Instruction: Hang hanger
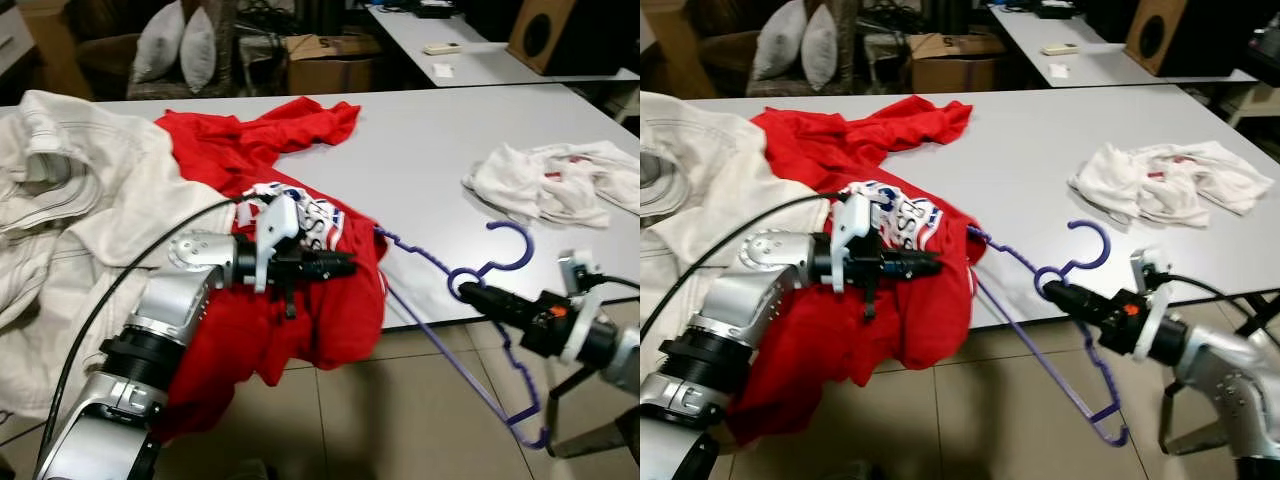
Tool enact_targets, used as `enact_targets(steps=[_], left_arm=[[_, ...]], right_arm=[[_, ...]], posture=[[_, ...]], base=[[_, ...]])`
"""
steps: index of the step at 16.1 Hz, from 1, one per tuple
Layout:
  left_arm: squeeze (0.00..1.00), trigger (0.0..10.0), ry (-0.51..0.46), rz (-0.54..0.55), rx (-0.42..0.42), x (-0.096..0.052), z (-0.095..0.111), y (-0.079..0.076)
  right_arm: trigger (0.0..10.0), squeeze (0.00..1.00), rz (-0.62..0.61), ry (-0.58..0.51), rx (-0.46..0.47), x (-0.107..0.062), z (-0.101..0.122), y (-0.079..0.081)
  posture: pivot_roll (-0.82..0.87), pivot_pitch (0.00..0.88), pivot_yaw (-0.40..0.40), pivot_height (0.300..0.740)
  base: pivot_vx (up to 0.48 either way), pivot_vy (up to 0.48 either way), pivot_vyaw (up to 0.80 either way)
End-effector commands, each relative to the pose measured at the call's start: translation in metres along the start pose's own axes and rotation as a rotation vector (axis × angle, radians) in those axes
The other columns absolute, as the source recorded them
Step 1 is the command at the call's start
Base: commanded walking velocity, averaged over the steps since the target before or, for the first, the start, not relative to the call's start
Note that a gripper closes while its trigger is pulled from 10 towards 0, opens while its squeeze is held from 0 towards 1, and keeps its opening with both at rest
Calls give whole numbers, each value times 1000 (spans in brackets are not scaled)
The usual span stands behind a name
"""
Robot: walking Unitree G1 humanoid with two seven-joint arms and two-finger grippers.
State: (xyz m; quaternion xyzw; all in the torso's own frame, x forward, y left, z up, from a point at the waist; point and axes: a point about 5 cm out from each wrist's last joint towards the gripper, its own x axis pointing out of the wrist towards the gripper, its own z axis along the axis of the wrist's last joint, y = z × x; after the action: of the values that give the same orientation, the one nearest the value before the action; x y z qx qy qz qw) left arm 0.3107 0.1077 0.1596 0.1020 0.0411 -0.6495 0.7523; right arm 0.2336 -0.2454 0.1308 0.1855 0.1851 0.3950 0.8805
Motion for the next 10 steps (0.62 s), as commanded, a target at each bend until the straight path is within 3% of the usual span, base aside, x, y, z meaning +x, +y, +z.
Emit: enact_targets(steps=[1,5,6,8,10], left_arm=[[0,0,13,-6,23,1,2,-1],[0,0,12,-10,32,3,4,-3],[0,0,-9,-4,30,4,7,-3],[0,0,7,-9,28,5,4,-4],[0,0,65,-16,19,5,-9,-8]], right_arm=[[10000,0,-7,-29,35,-1,0,-1],[10000,0,-90,-76,224,13,-18,-14],[10000,0,-149,-81,315,21,-27,-20],[10000,0,-176,-112,368,27,-27,-23],[10000,0,-150,-213,448,37,-11,-23]], posture=[[-24,0,-7,740],[-23,0,-5,740],[-22,0,-5,740],[-21,0,-5,740],[-20,0,-4,740]], base=[[0,0,0],[0,0,0],[0,0,0],[0,0,0],[0,0,0]])
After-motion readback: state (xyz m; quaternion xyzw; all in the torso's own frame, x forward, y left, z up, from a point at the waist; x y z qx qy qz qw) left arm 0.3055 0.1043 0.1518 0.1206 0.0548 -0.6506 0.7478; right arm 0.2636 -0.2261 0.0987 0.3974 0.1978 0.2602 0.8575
